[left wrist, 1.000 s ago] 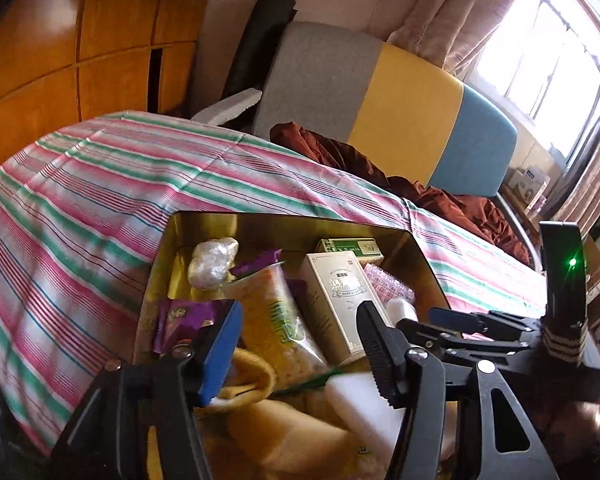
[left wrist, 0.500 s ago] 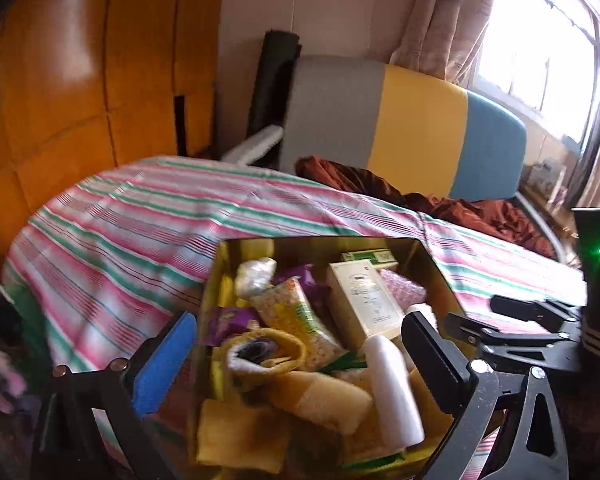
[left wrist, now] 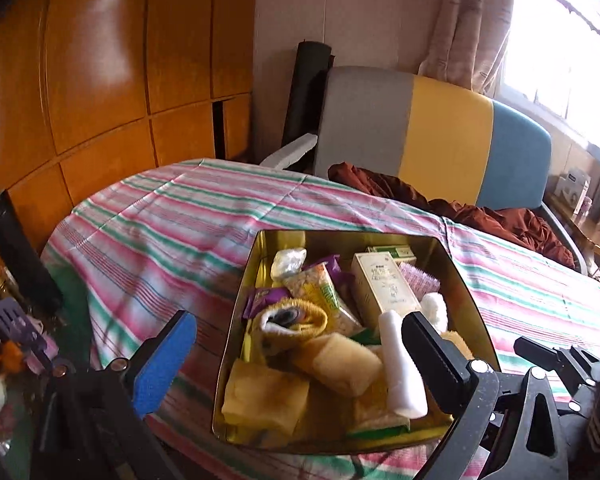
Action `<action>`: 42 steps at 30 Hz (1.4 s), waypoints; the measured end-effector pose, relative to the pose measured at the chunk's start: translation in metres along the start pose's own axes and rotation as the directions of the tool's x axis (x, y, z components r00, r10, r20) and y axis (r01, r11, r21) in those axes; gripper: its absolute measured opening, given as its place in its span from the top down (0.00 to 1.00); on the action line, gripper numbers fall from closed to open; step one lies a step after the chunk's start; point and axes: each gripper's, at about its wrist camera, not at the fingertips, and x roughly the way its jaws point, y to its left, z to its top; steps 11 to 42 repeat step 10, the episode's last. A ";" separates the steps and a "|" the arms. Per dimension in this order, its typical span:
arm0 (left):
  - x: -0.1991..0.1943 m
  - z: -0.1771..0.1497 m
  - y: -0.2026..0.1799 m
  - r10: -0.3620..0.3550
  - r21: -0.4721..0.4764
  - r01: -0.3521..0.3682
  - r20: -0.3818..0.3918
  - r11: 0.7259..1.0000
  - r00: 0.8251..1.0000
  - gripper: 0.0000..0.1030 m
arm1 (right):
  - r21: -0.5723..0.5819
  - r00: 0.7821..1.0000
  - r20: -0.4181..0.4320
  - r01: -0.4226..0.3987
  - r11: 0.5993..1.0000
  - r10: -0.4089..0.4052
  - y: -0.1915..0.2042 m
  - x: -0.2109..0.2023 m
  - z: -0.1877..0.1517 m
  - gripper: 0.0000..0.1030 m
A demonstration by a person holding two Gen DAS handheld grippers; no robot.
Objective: Organize objects
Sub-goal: 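Withdraw both open grippers from the filled tray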
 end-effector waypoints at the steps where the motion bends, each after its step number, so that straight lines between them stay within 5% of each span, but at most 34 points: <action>1: 0.000 -0.001 0.000 0.002 -0.002 -0.002 -0.004 1.000 1.000 0.00 | 0.000 1.000 0.002 0.005 1.000 -0.005 0.001 -0.001 -0.002 0.27; 42: -0.004 -0.009 0.002 0.001 0.001 -0.001 0.015 1.000 1.000 0.00 | 0.003 1.000 0.012 0.016 1.000 -0.016 0.005 -0.003 -0.008 0.27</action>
